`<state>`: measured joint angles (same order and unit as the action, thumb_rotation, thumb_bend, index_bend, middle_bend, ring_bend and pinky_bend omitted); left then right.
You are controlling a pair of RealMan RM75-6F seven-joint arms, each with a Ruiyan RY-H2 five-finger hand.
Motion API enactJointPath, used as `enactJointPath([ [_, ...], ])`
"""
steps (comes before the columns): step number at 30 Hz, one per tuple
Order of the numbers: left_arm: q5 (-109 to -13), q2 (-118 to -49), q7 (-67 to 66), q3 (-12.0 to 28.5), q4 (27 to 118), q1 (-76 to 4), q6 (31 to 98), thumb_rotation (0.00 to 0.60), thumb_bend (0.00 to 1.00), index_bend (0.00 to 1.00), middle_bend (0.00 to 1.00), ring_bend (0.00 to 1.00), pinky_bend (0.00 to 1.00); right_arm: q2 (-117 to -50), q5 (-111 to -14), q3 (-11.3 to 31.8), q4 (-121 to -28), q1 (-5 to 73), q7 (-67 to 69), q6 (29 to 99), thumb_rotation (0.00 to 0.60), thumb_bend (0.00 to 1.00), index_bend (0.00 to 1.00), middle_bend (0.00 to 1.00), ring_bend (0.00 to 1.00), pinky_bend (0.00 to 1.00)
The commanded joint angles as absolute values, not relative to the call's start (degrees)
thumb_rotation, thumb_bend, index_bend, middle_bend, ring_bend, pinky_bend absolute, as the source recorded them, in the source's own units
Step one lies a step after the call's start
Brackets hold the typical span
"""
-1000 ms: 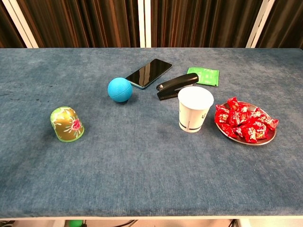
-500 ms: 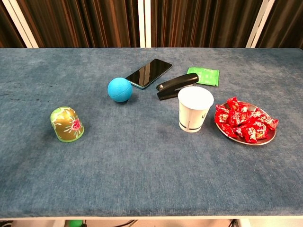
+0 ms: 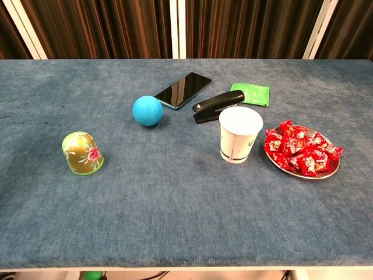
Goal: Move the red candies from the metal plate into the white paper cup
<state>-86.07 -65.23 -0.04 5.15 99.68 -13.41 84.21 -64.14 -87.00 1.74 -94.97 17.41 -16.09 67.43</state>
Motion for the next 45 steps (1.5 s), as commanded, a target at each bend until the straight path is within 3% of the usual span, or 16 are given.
enactJointPath([
  [1,-85.7,-66.4,0.3,4.3,97.1,-11.9,85.5,0.600,0.11,0.14,0.14,0.10,0.24,-65.6,-84.5,1.0,-96.1,19.5,-18.1,63.2,0.600,0.26,0.06,0.06,0.00,0.00],
  [18,-87.7,-67.7,3.0,2.8,92.8,-9.0,87.9,0.600,0.11,0.14,0.14,0.10,0.24,-76.6,-76.1,2.4,-93.5,26.6,-32.0,54.8,0.600,0.26,0.09,0.08,0.00,0.00],
  [32,-87.4,-67.6,4.1,3.3,92.2,-9.2,86.7,0.600,0.12,0.14,0.14,0.10,0.24,-80.6,-74.5,1.7,-91.1,28.3,-34.4,55.1,0.600,0.28,0.28,0.16,0.00,0.00],
  [45,-87.4,-68.0,5.1,3.5,91.1,-9.1,86.4,0.600,0.12,0.14,0.14,0.10,0.24,-82.5,-74.2,0.7,-89.2,29.0,-34.4,55.7,0.600,0.29,0.33,0.23,0.00,0.00],
])
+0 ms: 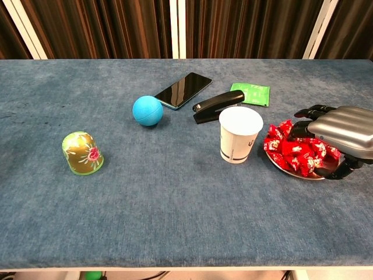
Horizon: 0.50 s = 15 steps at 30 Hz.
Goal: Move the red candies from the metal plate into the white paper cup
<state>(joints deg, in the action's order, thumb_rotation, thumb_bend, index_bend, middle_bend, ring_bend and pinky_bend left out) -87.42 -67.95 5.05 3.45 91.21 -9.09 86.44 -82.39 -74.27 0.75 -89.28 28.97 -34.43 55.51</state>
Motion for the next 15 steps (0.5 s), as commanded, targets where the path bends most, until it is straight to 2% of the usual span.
enactJointPath([
  [1,-87.4,-68.0,5.2,3.5,91.1,-9.1,86.4,0.600,0.12,0.14,0.14,0.10,0.24,-82.6,-74.2,0.7,-89.1,29.0,-34.4,55.9,0.600,0.30,0.34,0.25,0.00,0.00],
  [9,-87.4,-68.2,5.4,3.5,90.7,-9.1,86.0,0.600,0.12,0.14,0.14,0.10,0.24,-83.3,-74.2,0.5,-88.2,29.1,-34.2,56.5,0.600,0.34,0.41,0.38,0.00,0.00],
  [15,-87.2,-68.3,5.4,3.6,90.5,-9.1,85.9,0.600,0.12,0.14,0.14,0.10,0.24,-84.0,-74.4,0.3,-87.2,29.2,-34.2,56.9,0.600,0.36,0.49,0.44,0.00,0.00],
])
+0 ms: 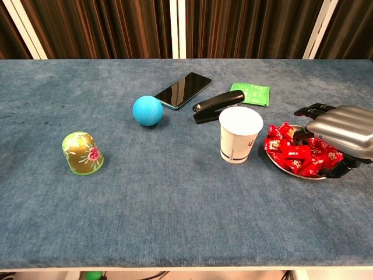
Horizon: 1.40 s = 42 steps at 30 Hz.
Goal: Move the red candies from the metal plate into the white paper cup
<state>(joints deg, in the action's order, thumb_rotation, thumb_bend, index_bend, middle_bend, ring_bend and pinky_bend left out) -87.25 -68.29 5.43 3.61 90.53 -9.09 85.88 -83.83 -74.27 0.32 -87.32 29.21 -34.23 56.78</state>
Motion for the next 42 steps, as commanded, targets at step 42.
enactJointPath([
  [42,-87.0,-68.5,7.1,3.7,89.6,-8.8,85.4,0.600,0.12,0.14,0.14,0.10,0.24,-75.1,-80.0,5.0,-100.4,30.8,-35.9,64.4,0.600,0.47,0.67,0.54,0.04,0.00],
])
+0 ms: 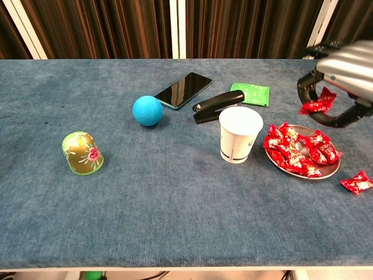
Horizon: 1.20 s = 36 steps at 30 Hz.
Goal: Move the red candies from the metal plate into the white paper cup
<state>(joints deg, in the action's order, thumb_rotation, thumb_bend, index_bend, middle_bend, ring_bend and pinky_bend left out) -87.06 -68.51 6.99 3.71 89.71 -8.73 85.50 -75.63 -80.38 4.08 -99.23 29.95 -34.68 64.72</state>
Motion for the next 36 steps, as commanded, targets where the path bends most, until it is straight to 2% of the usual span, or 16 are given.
enactJointPath([
  [1,-87.0,-68.5,7.2,3.7,89.5,-8.8,85.4,0.600,0.12,0.14,0.14,0.10,0.24,-75.1,-79.7,5.3,-100.7,31.1,-36.3,64.1,0.600,0.47,0.67,0.54,0.04,0.00],
  [15,-86.1,-68.6,9.0,4.0,88.3,-8.7,84.9,0.600,0.12,0.14,0.14,0.10,0.24,-79.1,-74.6,7.5,-101.6,37.1,-44.1,58.7,0.600,0.47,0.68,0.54,0.03,0.00],
  [28,-86.1,-68.8,10.4,4.0,87.0,-8.2,85.4,0.600,0.12,0.14,0.14,0.10,0.24,-82.9,-72.0,7.2,-99.6,40.2,-47.3,57.8,0.600,0.47,0.67,0.54,0.03,0.00],
  [36,-86.1,-69.0,11.0,3.9,86.5,-8.1,85.4,0.600,0.12,0.14,0.14,0.10,0.24,-83.4,-71.9,6.6,-99.6,41.1,-46.8,57.7,0.600,0.45,0.63,0.51,0.03,0.00],
])
